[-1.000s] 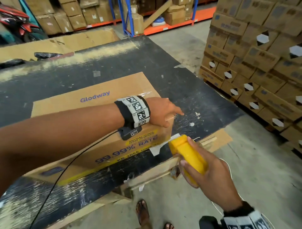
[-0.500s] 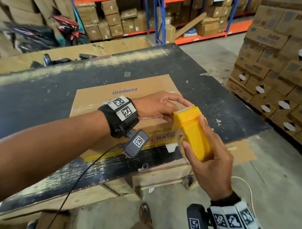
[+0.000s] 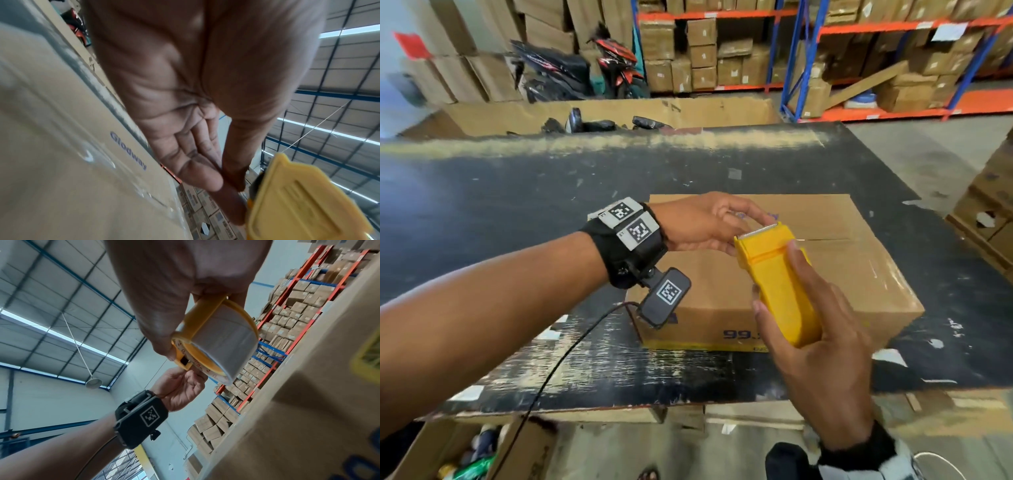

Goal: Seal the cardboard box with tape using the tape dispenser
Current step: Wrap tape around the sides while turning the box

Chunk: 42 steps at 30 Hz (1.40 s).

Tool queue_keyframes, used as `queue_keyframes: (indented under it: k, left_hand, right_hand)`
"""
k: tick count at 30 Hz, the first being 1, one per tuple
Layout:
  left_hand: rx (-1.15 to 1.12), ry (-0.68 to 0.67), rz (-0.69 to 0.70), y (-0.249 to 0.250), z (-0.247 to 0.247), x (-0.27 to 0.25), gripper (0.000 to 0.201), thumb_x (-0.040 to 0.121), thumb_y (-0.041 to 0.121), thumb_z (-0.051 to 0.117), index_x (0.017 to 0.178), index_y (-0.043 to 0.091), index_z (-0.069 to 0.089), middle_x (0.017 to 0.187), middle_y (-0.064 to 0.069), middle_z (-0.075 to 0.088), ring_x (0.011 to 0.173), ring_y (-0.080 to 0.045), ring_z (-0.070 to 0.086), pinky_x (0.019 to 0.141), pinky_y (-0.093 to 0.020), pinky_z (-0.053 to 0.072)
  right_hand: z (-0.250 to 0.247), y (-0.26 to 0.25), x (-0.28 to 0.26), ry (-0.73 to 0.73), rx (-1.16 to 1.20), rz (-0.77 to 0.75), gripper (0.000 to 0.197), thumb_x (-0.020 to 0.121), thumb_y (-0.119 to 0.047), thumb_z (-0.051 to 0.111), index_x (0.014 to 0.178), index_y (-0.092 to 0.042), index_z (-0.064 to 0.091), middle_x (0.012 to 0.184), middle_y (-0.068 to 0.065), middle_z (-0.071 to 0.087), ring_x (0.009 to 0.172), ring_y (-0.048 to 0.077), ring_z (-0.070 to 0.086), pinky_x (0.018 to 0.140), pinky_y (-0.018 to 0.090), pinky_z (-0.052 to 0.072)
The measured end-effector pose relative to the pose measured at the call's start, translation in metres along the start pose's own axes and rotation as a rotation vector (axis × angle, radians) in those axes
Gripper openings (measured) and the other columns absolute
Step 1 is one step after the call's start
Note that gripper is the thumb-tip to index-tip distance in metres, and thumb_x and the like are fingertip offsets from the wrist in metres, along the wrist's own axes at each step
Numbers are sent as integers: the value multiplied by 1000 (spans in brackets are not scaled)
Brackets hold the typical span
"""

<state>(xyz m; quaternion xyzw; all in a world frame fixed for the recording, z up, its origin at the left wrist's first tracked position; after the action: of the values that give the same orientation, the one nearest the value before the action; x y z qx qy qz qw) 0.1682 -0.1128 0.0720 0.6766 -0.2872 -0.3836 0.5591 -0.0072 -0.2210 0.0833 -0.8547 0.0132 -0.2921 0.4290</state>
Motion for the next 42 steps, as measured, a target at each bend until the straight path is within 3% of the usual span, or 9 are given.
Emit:
queue_keyframes:
  k: [6, 12, 18, 27, 30, 32, 34, 38, 42]
  left_hand:
    - [311, 83, 46, 18, -111, -30, 41, 91, 6, 69, 131, 7, 60, 86, -6, 78, 82, -13, 73, 78, -27, 55]
    - [444, 235, 47, 36, -244, -24, 35, 91, 6, 70, 125, 6, 64, 85, -2, 81, 75, -10, 74, 74, -23, 57]
    - [591, 162, 54, -3, -270, 13, 30, 93, 3, 66, 123, 1, 65, 75, 6, 80, 75, -6, 75, 85, -27, 60]
    - [565, 223, 31, -70, -305, 35, 28, 92, -1, 62, 119, 4, 67, 101, -26, 76, 77, -1, 75, 83, -23, 56]
    - [569, 240, -22, -92, -306, 44, 29, 92, 4, 65, 121, 8, 68, 90, -10, 79, 73, -1, 72, 87, -30, 59]
    - [600, 204, -90, -106, -302, 47, 30, 94, 9, 65, 124, 12, 68, 76, 11, 78, 71, 2, 69, 70, -17, 56]
    - [630, 173, -153, -117, -301, 48, 34, 93, 8, 65, 126, 14, 67, 93, 7, 80, 85, -6, 72, 65, -12, 52]
    - [817, 342, 32, -94, -308, 31, 30, 94, 10, 62, 121, 17, 70, 114, 2, 74, 101, -11, 68, 99, -35, 54]
    - [789, 218, 234, -92, -259, 6, 38, 102, 30, 53, 140, 30, 60, 148, 8, 56, 135, -6, 52, 114, -23, 37]
  right_hand:
    - [74, -52, 13, -57, -36, 75, 78, 81, -45, 74, 150, -52, 38, 96, 1, 61, 79, 12, 57, 68, 38, 53]
    - [109, -98, -2, 2, -103, 131, 85, 73, -45, 81, 148, -52, 42, 91, -1, 64, 81, 11, 55, 63, 16, 45]
    - [170, -95, 21, -62, -112, 307, 79, 77, -59, 64, 149, -59, 31, 98, -6, 62, 90, 11, 60, 83, 37, 53]
    - [213, -81, 59, -128, -228, 312, 78, 84, -54, 64, 154, -43, 35, 127, 2, 68, 119, 24, 61, 99, 39, 48]
    - [221, -72, 61, -167, -264, 340, 78, 84, -56, 63, 155, -43, 33, 129, 2, 67, 120, 25, 60, 99, 39, 48]
    - [225, -68, 59, -186, -280, 364, 77, 84, -56, 62, 154, -44, 34, 128, 2, 67, 120, 26, 60, 98, 39, 48]
    - [225, -64, 56, -192, -293, 378, 76, 84, -56, 62, 154, -44, 34, 124, 3, 68, 116, 27, 61, 95, 39, 48]
    - [223, -61, 54, -197, -277, 405, 74, 86, -55, 61, 154, -44, 35, 124, 4, 68, 117, 26, 61, 95, 40, 49]
    - [224, -61, 56, -202, -276, 417, 75, 85, -54, 61, 155, -40, 35, 131, 5, 67, 121, 28, 61, 98, 41, 49]
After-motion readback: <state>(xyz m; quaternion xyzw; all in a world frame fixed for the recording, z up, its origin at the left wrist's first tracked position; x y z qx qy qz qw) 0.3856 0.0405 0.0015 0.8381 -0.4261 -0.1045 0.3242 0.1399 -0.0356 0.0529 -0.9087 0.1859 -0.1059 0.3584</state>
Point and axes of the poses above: each hand's wrist, its own x-axis towards the middle knuckle, its own z-axis out of the palm, y = z × x, the point moved 9 cm from there along x, towards the middle knuckle
